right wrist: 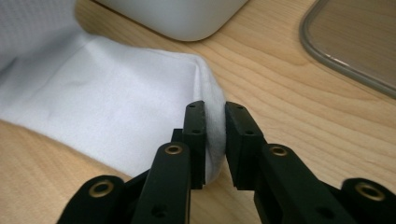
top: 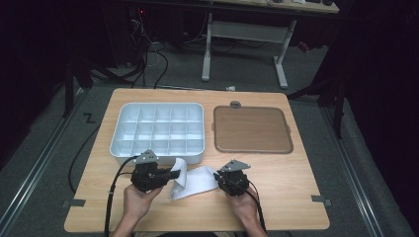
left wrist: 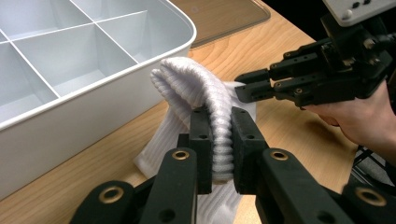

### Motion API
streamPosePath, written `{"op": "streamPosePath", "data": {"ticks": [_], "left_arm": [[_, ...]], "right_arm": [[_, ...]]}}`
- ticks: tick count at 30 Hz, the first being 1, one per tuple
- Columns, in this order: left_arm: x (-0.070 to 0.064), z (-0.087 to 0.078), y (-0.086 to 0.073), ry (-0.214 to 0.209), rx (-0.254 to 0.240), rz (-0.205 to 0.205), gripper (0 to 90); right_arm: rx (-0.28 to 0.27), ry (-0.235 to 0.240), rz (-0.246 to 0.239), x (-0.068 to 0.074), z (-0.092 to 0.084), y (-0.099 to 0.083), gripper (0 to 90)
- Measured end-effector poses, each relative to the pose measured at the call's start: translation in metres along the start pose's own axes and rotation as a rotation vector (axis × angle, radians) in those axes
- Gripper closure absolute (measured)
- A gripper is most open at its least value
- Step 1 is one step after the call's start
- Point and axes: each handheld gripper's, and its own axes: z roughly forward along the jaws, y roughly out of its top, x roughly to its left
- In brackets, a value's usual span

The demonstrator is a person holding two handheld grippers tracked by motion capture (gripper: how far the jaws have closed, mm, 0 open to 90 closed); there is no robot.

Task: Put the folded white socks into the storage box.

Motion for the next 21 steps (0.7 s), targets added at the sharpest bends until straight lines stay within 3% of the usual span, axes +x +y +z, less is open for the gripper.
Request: {"op": "streamPosePath", "data": {"ticks": [21], "left_arm": [[-0.002,0.006,-0.011,0.010,0.052,0.035,81.1]], "right_arm": [[-0.021,0.072,0.033,0.024,-0.004,-0.010,83.2]]}}
